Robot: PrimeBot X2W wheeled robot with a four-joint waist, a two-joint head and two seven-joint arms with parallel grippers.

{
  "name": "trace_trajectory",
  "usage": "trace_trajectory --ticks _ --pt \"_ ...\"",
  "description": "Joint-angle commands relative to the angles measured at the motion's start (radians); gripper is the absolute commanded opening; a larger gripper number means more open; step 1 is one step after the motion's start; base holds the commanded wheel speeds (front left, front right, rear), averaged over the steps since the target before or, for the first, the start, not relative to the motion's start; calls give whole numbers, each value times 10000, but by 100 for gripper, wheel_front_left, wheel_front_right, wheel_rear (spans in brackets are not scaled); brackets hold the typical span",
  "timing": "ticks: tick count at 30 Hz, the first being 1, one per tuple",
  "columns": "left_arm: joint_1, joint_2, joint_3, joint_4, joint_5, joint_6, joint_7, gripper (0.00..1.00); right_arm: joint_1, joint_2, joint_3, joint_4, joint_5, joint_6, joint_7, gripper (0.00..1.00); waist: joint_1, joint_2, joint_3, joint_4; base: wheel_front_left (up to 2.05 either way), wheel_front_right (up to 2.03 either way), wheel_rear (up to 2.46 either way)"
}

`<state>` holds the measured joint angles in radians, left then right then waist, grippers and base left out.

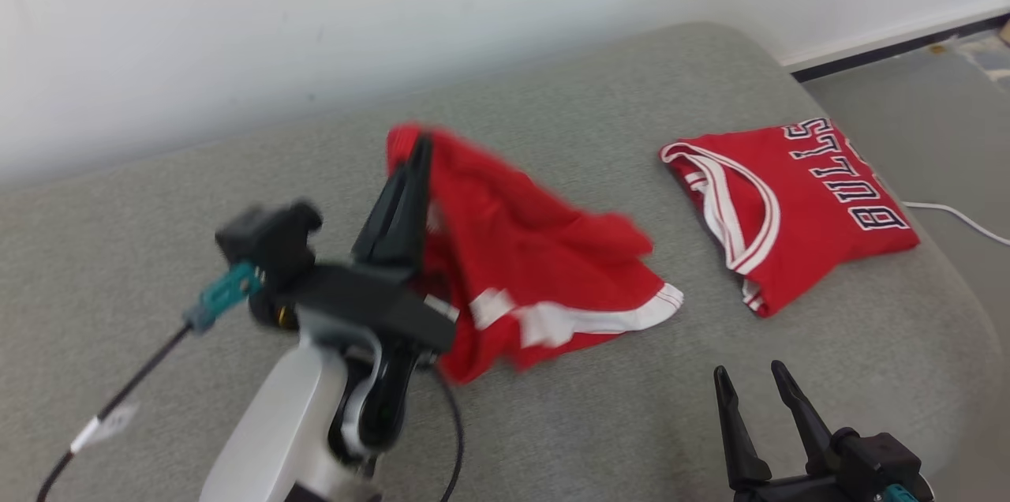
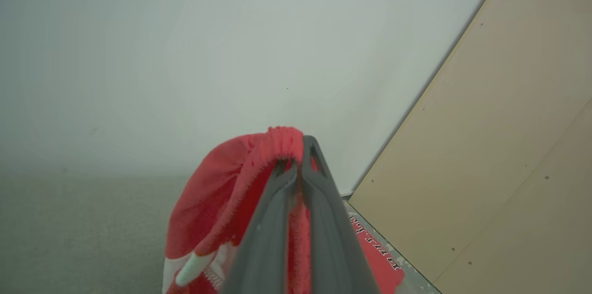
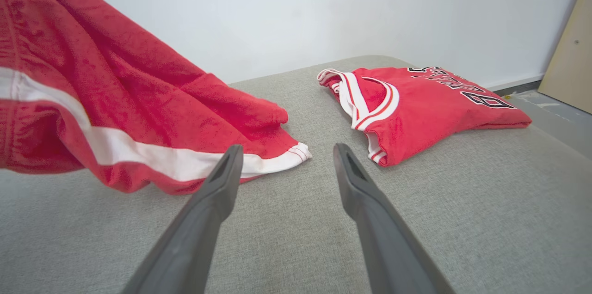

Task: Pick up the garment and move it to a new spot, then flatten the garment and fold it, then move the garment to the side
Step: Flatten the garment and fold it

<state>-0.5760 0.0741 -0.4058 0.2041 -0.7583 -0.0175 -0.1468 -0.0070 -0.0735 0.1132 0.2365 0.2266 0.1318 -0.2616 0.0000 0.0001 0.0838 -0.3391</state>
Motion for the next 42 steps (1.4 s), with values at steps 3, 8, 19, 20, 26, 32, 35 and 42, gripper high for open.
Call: trace_trajectory --ticks 3,8,19,20,26,32,35,42 --pt "1060 297 200 453 -247 117 -131 0 -65 -98 7 -56 -100 -28 -44 100 0 -1 268 635 0 0 0" --pt "1778 534 660 1227 -530 243 -493 0 -169 -232 145 -78 -94 -28 -44 100 0 -1 350 1016 0 0 0" --pt "1623 1346 1587 2696 -632 414 -852 0 -304 -362 470 -28 19 -28 -43 100 0 -1 489 1051 0 0 0" --pt "1623 1346 1587 2696 -632 414 -852 0 -304 -362 470 -28 19 -28 -43 100 0 -1 489 1051 0 0 0" --pt "1251 1990 1905 3192 -540 460 -885 0 -352 -350 485 -47 65 -28 -44 100 0 -1 644 824 0 0 0" --pt "1029 2443 2004 3537 -428 537 -761 0 -391 -263 465 -61 58 -28 -43 100 0 -1 740 652 0 0 0" --pt "1068 2482 2002 3604 -326 583 -838 0 -409 -236 441 -32 55 -28 -44 100 0 -1 734 613 0 0 0" --pt "1791 2172 1923 3423 198 654 -1152 100 -320 -172 404 43 42 -28 -44 100 0 -1 467 678 0 0 0"
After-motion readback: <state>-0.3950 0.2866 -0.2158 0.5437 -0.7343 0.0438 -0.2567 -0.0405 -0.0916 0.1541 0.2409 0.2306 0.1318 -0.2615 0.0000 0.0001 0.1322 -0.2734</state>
